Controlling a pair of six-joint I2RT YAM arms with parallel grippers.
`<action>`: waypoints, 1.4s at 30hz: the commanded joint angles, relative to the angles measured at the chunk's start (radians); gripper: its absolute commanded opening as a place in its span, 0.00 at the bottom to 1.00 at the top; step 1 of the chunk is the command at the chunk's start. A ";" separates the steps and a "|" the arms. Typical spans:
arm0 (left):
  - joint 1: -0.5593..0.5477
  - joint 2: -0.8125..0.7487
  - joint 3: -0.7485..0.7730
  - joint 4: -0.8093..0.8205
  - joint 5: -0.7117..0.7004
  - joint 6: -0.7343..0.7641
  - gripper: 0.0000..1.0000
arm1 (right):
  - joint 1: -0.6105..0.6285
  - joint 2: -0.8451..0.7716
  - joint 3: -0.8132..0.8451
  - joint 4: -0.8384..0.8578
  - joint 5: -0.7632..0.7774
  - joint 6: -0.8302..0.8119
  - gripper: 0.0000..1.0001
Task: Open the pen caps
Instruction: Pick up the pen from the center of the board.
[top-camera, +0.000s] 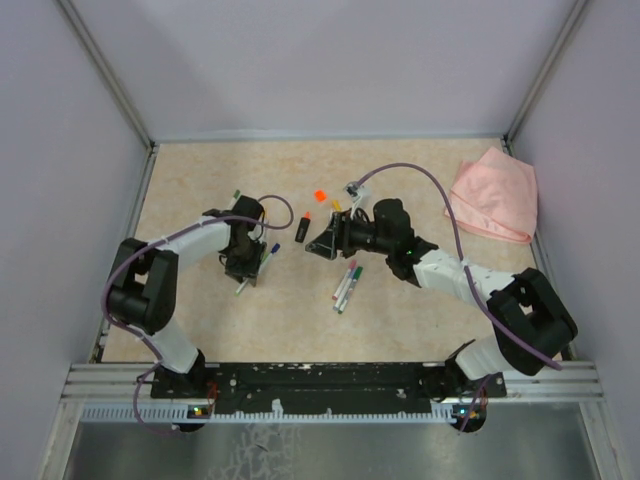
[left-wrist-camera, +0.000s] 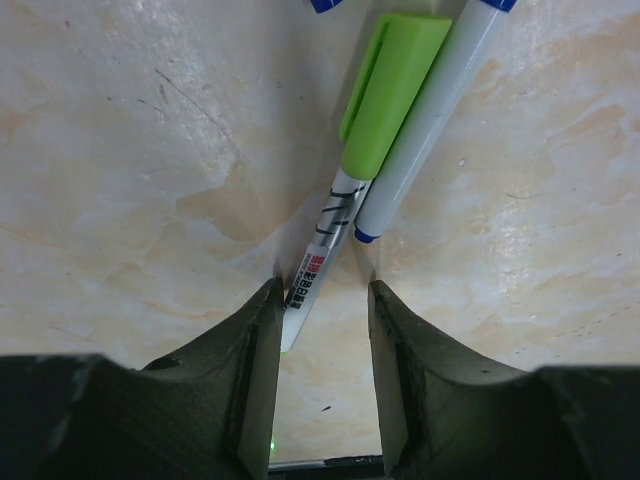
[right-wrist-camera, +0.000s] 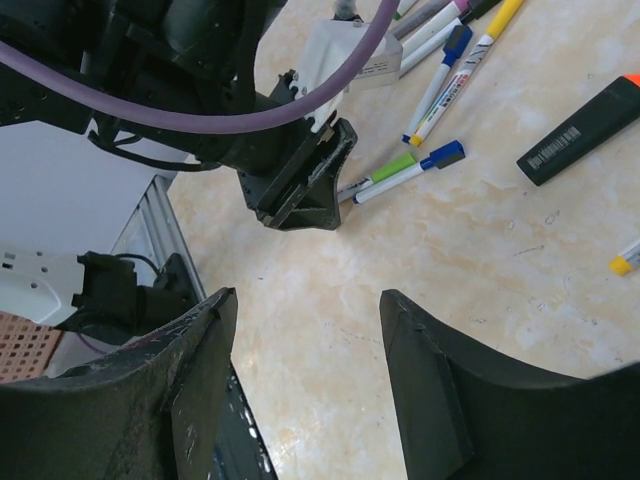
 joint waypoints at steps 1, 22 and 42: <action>0.006 0.014 0.026 -0.010 -0.006 -0.001 0.45 | 0.005 -0.035 -0.004 0.057 -0.016 0.001 0.59; 0.019 -0.018 -0.014 -0.007 0.016 -0.015 0.11 | 0.005 -0.040 -0.004 0.056 -0.051 0.007 0.58; 0.020 -0.313 0.146 0.035 0.376 -0.033 0.00 | 0.030 -0.099 -0.025 0.150 -0.060 0.038 0.57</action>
